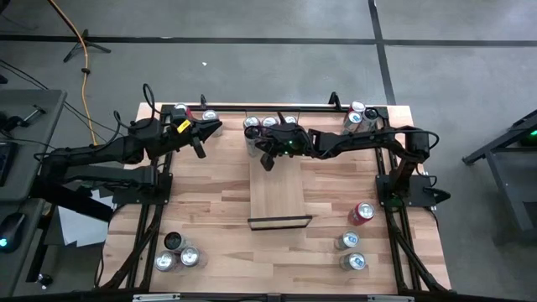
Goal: Place canned beverage on shelf
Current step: Put the black soda can on the shelf, then put the black soda can on the shelf aligned with the other black soda can
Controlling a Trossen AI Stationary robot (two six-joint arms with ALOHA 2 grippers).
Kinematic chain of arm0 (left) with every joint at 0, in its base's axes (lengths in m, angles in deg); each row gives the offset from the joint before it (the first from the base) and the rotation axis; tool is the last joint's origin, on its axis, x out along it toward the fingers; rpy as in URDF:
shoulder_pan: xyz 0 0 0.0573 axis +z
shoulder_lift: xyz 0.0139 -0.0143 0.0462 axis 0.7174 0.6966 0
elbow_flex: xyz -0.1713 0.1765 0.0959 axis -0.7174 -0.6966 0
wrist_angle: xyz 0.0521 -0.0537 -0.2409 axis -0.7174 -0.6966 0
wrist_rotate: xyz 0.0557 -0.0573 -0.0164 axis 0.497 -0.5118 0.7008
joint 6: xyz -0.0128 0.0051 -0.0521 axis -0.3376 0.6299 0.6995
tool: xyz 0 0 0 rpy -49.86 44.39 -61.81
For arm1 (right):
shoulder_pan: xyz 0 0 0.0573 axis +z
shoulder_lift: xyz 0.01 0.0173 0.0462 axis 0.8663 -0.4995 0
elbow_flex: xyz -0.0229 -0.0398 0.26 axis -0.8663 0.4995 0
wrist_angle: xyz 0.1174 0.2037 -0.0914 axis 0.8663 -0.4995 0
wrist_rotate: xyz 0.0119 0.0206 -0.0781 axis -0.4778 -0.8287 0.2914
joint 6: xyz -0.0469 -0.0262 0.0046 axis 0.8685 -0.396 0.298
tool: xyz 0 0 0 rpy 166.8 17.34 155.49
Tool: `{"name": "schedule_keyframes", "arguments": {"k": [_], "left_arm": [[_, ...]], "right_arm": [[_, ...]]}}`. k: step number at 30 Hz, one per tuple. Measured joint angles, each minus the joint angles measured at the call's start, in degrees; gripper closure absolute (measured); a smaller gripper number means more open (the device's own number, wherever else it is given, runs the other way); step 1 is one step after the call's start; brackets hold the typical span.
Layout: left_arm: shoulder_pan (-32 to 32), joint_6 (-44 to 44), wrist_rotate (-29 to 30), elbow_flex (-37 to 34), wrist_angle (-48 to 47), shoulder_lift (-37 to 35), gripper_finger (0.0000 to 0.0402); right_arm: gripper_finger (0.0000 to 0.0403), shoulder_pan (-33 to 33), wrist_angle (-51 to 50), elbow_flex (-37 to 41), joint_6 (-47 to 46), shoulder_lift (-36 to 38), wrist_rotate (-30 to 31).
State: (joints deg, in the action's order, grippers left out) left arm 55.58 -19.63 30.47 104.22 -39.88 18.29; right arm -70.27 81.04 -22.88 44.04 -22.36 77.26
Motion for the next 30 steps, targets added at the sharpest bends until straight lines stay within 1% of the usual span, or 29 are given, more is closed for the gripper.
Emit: {"name": "schedule_keyframes", "arguments": {"k": [9, 12, 15, 18, 19, 21, 23, 26, 28, 30], "left_arm": [[0.0, 0.0, 0.1, 0.0, 0.0, 0.0, 0.0401], [0.0, 0.0, 0.1, 0.0, 0.0, 0.0, 0.0401], [0.0, 0.0, 0.1, 0.0, 0.0, 0.0, 0.0401], [0.0, 0.0, 0.1, 0.0, 0.0, 0.0, 0.0401], [0.0, 0.0, 0.1, 0.0, 0.0, 0.0, 0.0401], [0.0, 0.0, 0.1, 0.0, 0.1, 0.0, 0.0401], [0.0, 0.0, -0.1, 0.0, 0.0, 0.0, 0.0401], [0.0, -0.5, -0.7, 0.0, 0.0, 0.0, 0.0401], [0.0, -1.0, -0.7, 0.0, 0.0, 0.0, 0.0401], [0.0, -1.0, -0.7, 0.0, 0.0, 0.0, 0.0400]], "right_arm": [[0.0403, -0.1, 1.4, 0.0, 0.0, 0.0, 0.5], [0.0403, -0.2, 0.8, 0.0, 0.0, 0.0, -0.3], [0.0403, -0.2, -1.0, 0.1, 0.6, 0.9, -4.8], [0.0403, -0.4, -5.1, 0.1, 2.8, 4.2, -11.3], [0.0403, -0.4, -8.2, 0.1, 3.7, 5.9, -13.0], [0.0403, -0.4, -14.7, 0.1, 5.8, 9.7, -14.3], [0.0403, -0.4, -24.2, 0.1, 8.1, 14.2, -12.8], [0.0403, -0.2, -36.0, 1.7, 9.9, 21.6, -6.3], [0.0403, -0.3, -39.9, 5.4, 8.6, 26.9, -2.2], [0.0403, -0.3, -40.3, 10.3, 4.8, 32.7, -0.2]]}}
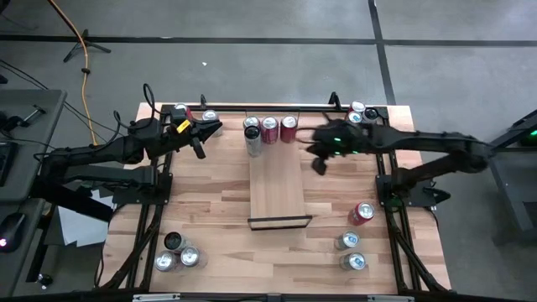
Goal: Place canned beverage on shelf
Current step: Put the black soda can on the shelf aligned with the other black soda can
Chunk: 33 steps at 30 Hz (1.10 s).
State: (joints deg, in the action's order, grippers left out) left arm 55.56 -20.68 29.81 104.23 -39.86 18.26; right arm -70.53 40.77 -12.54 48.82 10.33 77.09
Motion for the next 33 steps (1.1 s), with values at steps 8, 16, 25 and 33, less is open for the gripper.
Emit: {"name": "schedule_keyframes", "arguments": {"k": [8, 16, 25, 33], "left_arm": [[0.0, 0.0, 0.0, 0.0, 0.0, 0.0, 0.0398], [0.0, 0.0, -0.1, 0.0, 0.0, 0.0, 0.0398], [0.0, 0.0, -0.4, 0.0, 0.0, 0.0, 0.0398], [0.0, 0.0, -4.0, 0.0, 0.0, 0.0, 0.0398]], "right_arm": [[0.0402, -1.3, 3.2, 11.2, -12.9, 19.3, 2.0], [0.0318, -11.9, -5.4, 2.5, -10.5, 18.7, 6.5], [0.0068, -26.9, -23.1, -11.0, -10.9, 4.5, 13.0], [0.0011, -38.4, -31.6, -15.1, -27.1, -8.0, 18.6]]}}
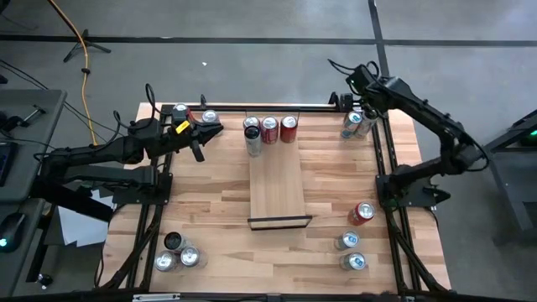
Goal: Place canned beverage on shelf
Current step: Put the black soda can on the shelf aligned with the other black soda can
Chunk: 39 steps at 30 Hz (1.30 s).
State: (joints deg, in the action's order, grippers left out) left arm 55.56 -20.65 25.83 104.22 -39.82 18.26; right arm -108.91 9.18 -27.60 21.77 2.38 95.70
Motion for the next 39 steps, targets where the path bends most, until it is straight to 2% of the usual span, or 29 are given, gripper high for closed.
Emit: {"name": "schedule_keyframes", "arguments": {"k": [8, 15, 19, 28, 35, 39], "left_arm": [[0.0, 0.0, -0.1, 0.0, 0.0, -0.1, 0.0398], [0.0, -2.2, 0.0, 0.0, 0.0, -0.1, 0.0398], [0.0, -3.1, 0.0, 0.0, 0.0, -0.1, 0.0398], [0.0, -3.5, 0.2, 0.0, 0.1, -0.1, 0.0398], [0.0, -3.5, 0.2, 0.0, 0.4, -0.1, 0.0398], [0.0, -3.5, 0.2, 0.0, 0.4, -0.1, 0.0398]], "right_arm": [[0.0013, -5.3, 0.3, 0.0, -9.1, -4.6, 0.8], [0.0013, -5.1, -1.1, 0.0, -8.2, -1.8, 0.0], [0.0013, -5.0, 1.5, 1.0, -9.2, 0.3, -0.2], [0.0013, -3.2, 3.3, 3.0, -20.5, 0.5, 6.5], [0.0013, -1.7, -9.6, 6.5, -36.1, 0.5, 11.7], [0.0013, -1.5, -4.3, 6.9, -33.1, 0.5, 10.4]]}}
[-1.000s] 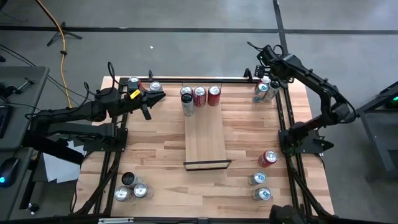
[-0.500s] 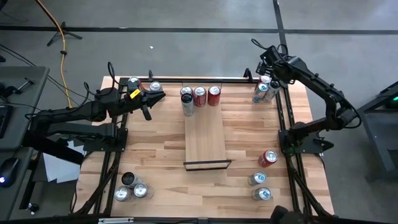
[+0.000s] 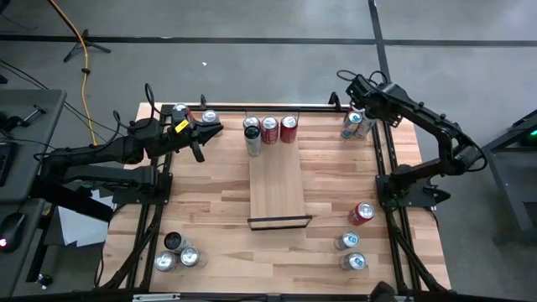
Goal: Place canned beverage on shelf
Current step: Put the black soda can on the shelf aligned with the other black soda can
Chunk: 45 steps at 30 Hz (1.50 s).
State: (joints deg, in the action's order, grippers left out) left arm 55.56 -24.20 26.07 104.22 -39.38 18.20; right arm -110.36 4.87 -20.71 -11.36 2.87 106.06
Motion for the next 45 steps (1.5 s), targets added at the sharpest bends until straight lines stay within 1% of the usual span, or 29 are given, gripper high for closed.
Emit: {"name": "schedule_keyframes", "arguments": {"k": [3, 12, 17, 23, 28, 33, 40, 45], "left_arm": [[0.0, 0.0, 0.0, 0.0, 0.0, -0.1, 0.0398], [0.0, 0.4, -0.7, 0.0, 0.0, -0.2, 0.0398], [0.0, 0.5, -0.7, 0.0, 0.0, -0.2, 0.0398], [0.0, 0.5, -0.7, 0.0, 0.0, -0.2, 0.0398], [0.0, 0.5, -0.7, 0.0, 0.0, -0.2, 0.0398], [0.0, 0.5, -0.7, 0.0, 0.0, -0.2, 0.0398], [0.0, 0.6, -0.7, 0.0, 0.4, -0.2, 0.0398], [0.0, 0.6, -0.7, 0.0, 0.4, -0.2, 0.0398]], "right_arm": [[0.0013, 0.6, 4.2, 0.0, 1.7, 0.0, -0.4], [0.0013, 0.5, 3.0, 0.0, -0.4, 0.0, 0.4], [0.0013, -0.2, 1.7, 0.0, -0.1, -2.1, -2.4], [0.0013, -0.3, 5.1, 0.0, 0.1, -2.9, -2.1], [0.0013, -1.4, 1.6, 0.0, 0.8, -3.8, -3.2], [0.0013, -1.8, 2.5, 0.0, 1.1, -3.9, -3.4], [0.0013, -3.4, 2.7, 0.0, 4.6, -6.3, -8.4], [0.0014, -3.3, 2.8, 0.0, 4.9, -6.6, -7.6]]}}
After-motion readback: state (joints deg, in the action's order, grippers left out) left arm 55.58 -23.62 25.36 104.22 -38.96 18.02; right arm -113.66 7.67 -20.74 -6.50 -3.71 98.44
